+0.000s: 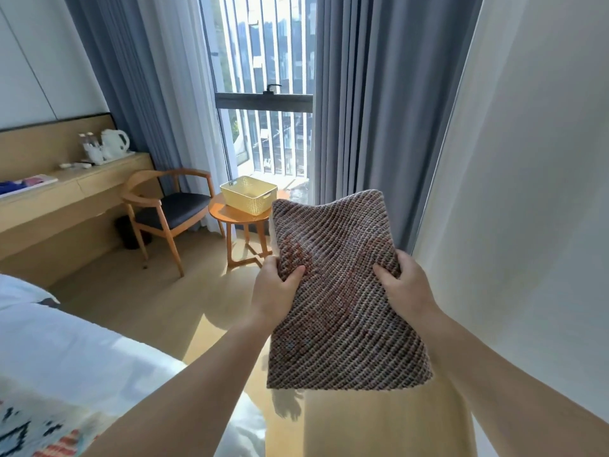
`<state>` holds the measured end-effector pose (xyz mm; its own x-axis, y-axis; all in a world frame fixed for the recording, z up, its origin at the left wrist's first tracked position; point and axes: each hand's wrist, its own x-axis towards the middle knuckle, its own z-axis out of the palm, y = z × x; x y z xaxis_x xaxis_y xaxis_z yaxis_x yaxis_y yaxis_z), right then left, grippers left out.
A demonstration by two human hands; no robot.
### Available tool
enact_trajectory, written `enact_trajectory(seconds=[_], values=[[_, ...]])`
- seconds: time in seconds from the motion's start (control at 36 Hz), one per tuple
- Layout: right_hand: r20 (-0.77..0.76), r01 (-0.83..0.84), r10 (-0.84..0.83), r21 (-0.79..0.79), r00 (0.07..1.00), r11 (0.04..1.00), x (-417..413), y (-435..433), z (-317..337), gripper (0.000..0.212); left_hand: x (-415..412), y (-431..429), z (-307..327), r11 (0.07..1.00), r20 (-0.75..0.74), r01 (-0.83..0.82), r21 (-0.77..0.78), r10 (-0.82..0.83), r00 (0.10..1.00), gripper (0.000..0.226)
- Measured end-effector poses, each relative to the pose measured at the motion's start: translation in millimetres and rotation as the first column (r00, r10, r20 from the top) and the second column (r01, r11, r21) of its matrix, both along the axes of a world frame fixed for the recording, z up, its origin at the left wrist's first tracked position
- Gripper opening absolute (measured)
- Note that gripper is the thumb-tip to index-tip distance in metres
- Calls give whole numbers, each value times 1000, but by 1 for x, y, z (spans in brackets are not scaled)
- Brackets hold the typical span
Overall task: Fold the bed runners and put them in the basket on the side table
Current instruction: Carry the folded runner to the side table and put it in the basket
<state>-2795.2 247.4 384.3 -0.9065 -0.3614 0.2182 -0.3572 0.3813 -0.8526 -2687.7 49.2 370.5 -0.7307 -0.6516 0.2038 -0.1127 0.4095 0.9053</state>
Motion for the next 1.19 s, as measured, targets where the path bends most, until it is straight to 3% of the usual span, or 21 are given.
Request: enact_trajectory(seconds=[0.56, 0.72, 0.83, 0.97, 1.19], values=[[16, 4, -3, -40, 1000, 999, -269, -192, 8, 34, -267, -199, 1, 993, -43, 90, 73, -88, 995, 35], [33, -19, 22, -63, 999, 998, -339, -247, 1, 30, -329, -252, 3, 999, -6, 40, 30, -39, 999, 28], [64, -57, 61, -54, 996, 997, -386, -282, -7, 31, -370, -286, -6, 994, -16, 37, 107, -35, 999, 45], [99, -115, 120, -59, 988, 992, -451, -327, -22, 31, -426, -319, -14, 994, 15, -41, 99, 40, 999, 31], [101, -232, 238, -71, 966, 970, -581, -397, -31, 24, -535, -370, -21, 985, 51, -144, 94, 139, 989, 30]])
